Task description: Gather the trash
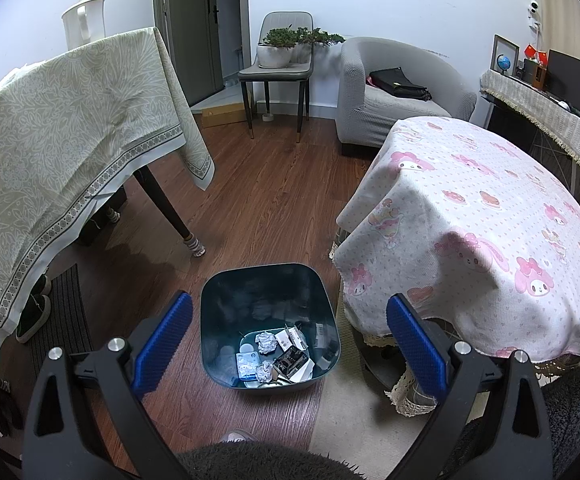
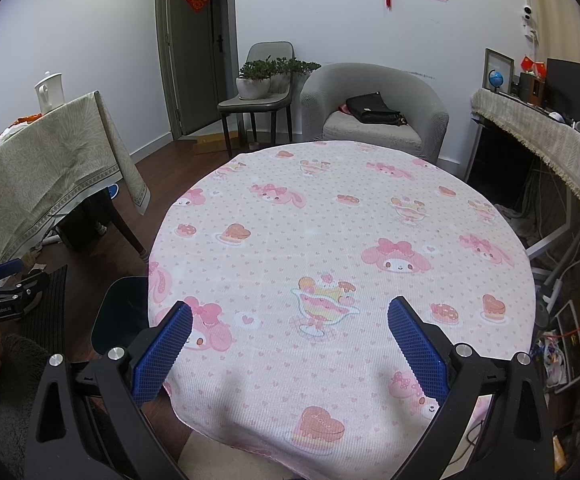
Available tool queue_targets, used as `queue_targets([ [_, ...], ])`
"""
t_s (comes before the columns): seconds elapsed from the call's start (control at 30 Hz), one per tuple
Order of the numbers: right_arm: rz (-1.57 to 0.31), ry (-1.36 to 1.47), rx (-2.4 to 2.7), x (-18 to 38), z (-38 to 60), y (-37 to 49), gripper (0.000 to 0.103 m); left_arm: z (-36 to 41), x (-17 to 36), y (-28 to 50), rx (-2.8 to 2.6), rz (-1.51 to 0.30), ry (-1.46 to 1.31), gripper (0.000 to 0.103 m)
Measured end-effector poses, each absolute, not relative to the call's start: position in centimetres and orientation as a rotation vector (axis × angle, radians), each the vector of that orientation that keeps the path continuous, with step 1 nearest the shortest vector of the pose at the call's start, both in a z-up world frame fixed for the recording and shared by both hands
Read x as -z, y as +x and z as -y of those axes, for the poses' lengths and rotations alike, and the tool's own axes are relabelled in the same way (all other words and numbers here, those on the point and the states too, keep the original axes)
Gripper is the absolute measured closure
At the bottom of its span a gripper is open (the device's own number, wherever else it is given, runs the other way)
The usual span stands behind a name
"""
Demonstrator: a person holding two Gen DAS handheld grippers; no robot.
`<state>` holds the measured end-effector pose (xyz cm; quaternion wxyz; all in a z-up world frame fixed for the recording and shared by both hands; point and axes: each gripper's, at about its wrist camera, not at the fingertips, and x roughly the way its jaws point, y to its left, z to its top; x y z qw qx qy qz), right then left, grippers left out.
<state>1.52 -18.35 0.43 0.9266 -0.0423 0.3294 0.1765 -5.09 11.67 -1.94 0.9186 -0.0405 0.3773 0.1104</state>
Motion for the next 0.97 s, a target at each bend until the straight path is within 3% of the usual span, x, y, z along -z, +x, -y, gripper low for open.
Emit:
queue_targets([
  [0.97,-0.677,-0.089,-0.36,-0.38,18.48,1.51,0.004,-11.69,2.1,-5.0,-0.227,-0.784,-0.084,0.004],
])
